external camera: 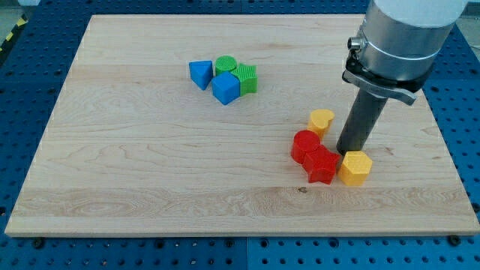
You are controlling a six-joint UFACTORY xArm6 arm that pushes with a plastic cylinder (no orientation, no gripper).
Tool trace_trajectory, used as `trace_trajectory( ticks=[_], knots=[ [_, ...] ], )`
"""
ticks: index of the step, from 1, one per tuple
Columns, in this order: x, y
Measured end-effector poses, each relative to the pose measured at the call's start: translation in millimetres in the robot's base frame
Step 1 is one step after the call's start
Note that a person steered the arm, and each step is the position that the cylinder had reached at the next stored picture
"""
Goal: Slide the yellow heart a bit left
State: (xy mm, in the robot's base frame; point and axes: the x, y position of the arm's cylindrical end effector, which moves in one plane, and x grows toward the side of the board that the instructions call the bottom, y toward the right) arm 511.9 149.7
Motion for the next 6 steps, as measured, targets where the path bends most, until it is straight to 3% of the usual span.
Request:
trace_trajectory(
  ticks=[2, 6],
  knots=[
    [-40, 21],
    [-89, -63]
  ],
)
